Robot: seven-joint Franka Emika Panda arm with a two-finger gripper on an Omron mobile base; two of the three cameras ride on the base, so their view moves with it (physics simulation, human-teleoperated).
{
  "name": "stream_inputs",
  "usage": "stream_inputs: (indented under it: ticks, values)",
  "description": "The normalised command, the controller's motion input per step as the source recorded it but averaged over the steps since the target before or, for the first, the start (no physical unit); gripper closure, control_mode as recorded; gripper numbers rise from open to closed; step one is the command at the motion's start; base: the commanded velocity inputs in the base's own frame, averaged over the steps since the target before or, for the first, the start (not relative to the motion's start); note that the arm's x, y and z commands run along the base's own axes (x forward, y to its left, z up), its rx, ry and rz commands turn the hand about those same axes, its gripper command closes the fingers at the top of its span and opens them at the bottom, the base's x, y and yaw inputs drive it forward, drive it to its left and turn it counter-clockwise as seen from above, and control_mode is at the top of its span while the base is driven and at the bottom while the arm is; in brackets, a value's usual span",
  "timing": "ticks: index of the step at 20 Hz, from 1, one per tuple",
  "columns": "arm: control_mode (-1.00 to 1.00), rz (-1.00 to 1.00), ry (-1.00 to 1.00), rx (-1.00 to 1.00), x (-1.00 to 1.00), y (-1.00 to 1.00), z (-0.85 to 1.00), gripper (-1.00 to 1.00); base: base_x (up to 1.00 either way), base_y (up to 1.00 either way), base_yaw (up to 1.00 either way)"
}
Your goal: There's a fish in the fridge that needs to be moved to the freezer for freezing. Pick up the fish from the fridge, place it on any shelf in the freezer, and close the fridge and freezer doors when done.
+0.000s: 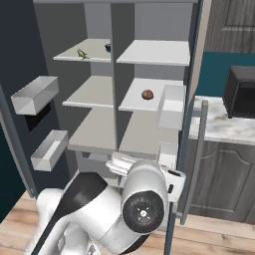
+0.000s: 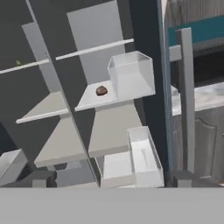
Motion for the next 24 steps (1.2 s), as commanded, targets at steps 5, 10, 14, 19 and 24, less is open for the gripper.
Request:
stream_inputs:
  ticks: [5, 10, 14, 19, 24]
  values:
    - [-1.00, 0.04, -0.03, 0.00, 0.24, -0.41, -0.32, -1.00, 0.00, 0.00, 0.00]
    - [-1.00, 0.12, -0.15, 0.12, 0.24, -0.63, -0.15, -1.00, 0.00, 0.00, 0.00]
    - [-1.00, 0.11, -0.26, 0.16, 0.09, -0.69, -0.11, -1.00, 0.00, 0.00, 0.00]
    - [-1.00, 0.17, -0.16, 0.08, 0.22, -0.33, -0.19, -1.00, 0.00, 0.00, 0.00]
    - [-1.00, 0.25, -0.15, 0.07, 0.26, -0.53, -0.47, -1.00, 0.00, 0.00, 0.00]
